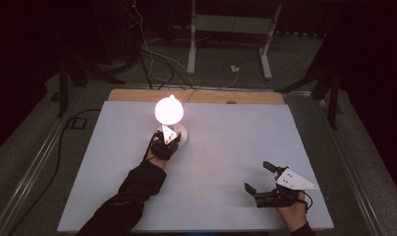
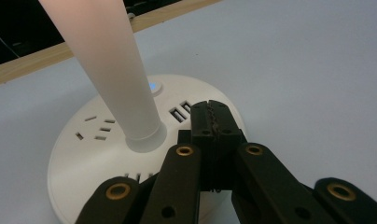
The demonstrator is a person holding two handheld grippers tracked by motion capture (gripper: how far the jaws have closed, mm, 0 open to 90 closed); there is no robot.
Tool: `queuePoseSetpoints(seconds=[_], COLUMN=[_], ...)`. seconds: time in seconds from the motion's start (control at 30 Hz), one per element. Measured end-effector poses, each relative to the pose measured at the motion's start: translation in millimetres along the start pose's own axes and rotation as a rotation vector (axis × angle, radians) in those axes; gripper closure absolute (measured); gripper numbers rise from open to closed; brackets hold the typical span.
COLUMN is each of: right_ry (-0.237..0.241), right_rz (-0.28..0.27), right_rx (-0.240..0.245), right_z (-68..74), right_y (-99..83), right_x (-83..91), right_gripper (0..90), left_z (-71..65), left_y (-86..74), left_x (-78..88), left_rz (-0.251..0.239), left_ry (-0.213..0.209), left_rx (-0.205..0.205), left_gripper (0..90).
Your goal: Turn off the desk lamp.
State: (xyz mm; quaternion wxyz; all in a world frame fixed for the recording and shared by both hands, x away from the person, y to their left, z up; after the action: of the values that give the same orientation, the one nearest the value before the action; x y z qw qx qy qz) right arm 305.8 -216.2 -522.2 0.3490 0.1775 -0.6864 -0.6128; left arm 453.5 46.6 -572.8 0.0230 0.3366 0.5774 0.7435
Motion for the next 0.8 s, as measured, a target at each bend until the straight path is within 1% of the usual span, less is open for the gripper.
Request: queuePoseSetpoints(seconds=[0.03,0.07,0.1,0.13,0.2,0.23,0.27,0.33,0.37,0.43,0.47,0.5,0.57,0.6,0.7,0.8], right_ry=[0.0,-0.001,-0.001,0.0,0.0,0.001,0.001,0.001,0.0,0.001,0.001,0.001,0.001,0.002,0.001,0.001], right_rz=[0.001,0.002,0.003,0.003,0.005,0.007,0.008,0.006,0.005,0.002,0.002,0.0,0.002,0.002,0.0,0.0], right_rx=[-0.001,0.0,0.0,-0.001,-0.001,-0.001,0.0,-0.001,-0.001,0.0,0.0,-0.001,-0.001,-0.001,0.002,0.002], right_z=[0.2,0.2,0.2,0.2,0.3,0.4,0.3,0.4,0.3,0.2,0.2,-0.3,-0.2,0.0,0.4,0.2], right_y=[-0.1,-0.3,-0.4,-0.5,-0.8,-1.1,-1.3,-1.0,-0.8,-0.3,-0.3,-0.2,-0.4,-0.3,0.2,0.0], right_x=[0.0,-0.1,-0.2,-0.3,-0.5,-0.6,-0.6,-0.6,-0.4,0.0,0.0,0.1,0.0,0.0,0.2,0.1], right_gripper=[0.0,0.0,0.0,0.0,0.0,0.0,0.0,0.0,0.0,0.0,0.0,0.0,0.0,0.0,0.0,0.0], left_z=[-0.3,-0.2,-0.2,-1.5,-1.6,-1.9,-1.7,-0.4,0.7,1.6,1.6,1.3,0.8,-0.9,-1.8,-1.8], left_y=[-0.3,-0.5,-0.5,-0.7,-0.4,-0.1,0.2,1.1,1.8,8.5,8.5,14.5,17.2,21.6,25.9,25.6], left_x=[-0.2,-0.2,-0.2,-0.4,-0.7,-0.9,-1.0,-1.0,-0.3,4.5,4.5,8.6,10.3,12.9,14.7,14.7], left_rz=[-0.003,-0.006,-0.006,-0.011,-0.01,-0.009,-0.004,0.005,0.005,-0.011,-0.011,-0.025,-0.029,-0.038,-0.051,-0.05], left_ry=[0.001,0.012,0.012,0.01,0.014,0.016,0.007,-0.003,0.0,-0.011,-0.011,-0.018,-0.02,-0.022,-0.022,-0.023], left_rx=[-0.003,-0.016,-0.016,-0.029,-0.028,-0.022,-0.012,0.018,0.015,0.035,0.035,0.047,0.045,0.041,0.044,0.041], left_gripper=[90.0,90.0,90.0,90.0,90.0,90.0,90.0,90.0,90.0,90.0,90.0,90.0,90.0,90.0,90.0,90.0])
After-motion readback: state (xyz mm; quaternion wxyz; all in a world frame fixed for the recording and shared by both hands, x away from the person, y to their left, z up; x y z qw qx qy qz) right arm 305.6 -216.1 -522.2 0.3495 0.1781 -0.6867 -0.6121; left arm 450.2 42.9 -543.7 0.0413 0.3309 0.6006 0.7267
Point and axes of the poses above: each handheld gripper's, and its own axes: x roughly backward along the jaws, y roughly out of its top, z roughly to its left, the point moved 10 cm from there along -x, roughly forward along the jaws, and after that the axes turned 3 degrees about -z, right-handed, at the moved point
